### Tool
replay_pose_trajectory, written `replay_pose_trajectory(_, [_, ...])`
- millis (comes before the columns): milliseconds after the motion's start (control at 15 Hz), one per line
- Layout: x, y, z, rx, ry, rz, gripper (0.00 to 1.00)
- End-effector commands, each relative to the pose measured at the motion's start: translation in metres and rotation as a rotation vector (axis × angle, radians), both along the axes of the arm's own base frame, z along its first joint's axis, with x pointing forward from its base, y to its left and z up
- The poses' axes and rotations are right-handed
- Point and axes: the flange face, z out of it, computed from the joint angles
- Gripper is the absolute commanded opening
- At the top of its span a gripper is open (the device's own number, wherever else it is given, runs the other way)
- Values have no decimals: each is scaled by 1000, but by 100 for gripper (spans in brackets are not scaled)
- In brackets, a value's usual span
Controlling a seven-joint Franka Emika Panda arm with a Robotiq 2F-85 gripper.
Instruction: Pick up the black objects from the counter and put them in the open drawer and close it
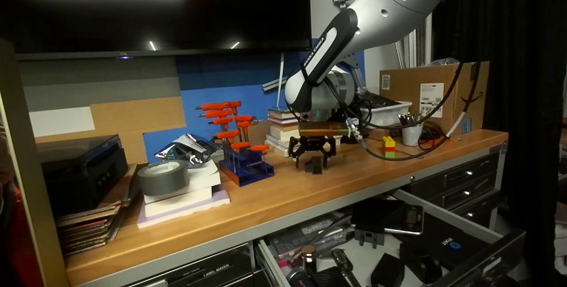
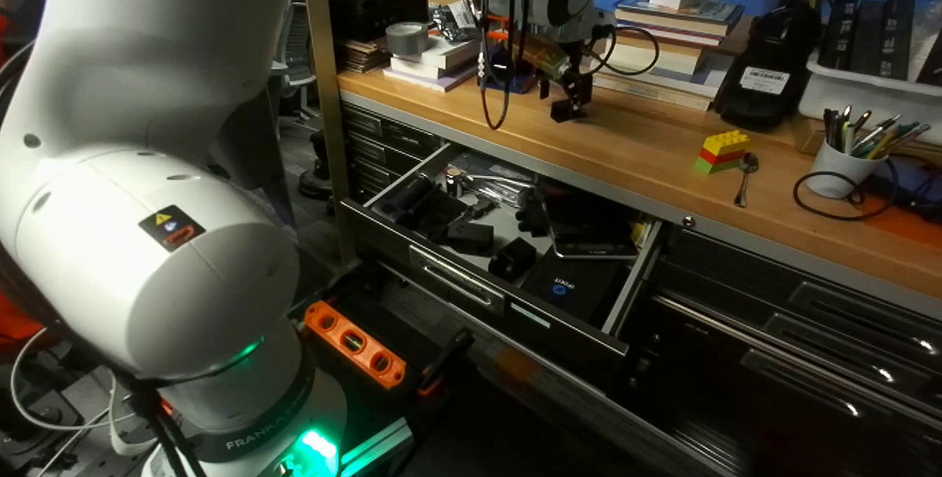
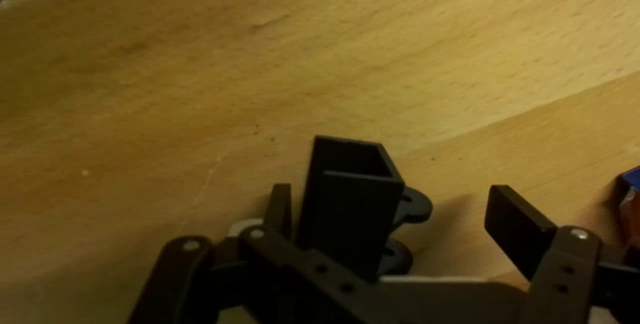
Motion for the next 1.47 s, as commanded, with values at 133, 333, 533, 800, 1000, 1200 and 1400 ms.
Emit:
replay_pose_trajectory(133, [25,-7,-1,-49,-39,-43,100])
replay_pose_trajectory(333, [30,-15,-6,-64,-43,-57,100])
replay_pose_trajectory(533, [31,-21,-8,-89,-33,-68,100])
replay_pose_trajectory(800, [31,-26,-8,-131,-19,-77,100])
replay_pose_trajectory(1000, [28,-25,-7,-159,8,-70,100])
replay_pose_trajectory(1200, [25,-23,-6,-170,35,-62,100])
replay_pose_trajectory(1400, [21,-23,-6,-184,65,-71,100])
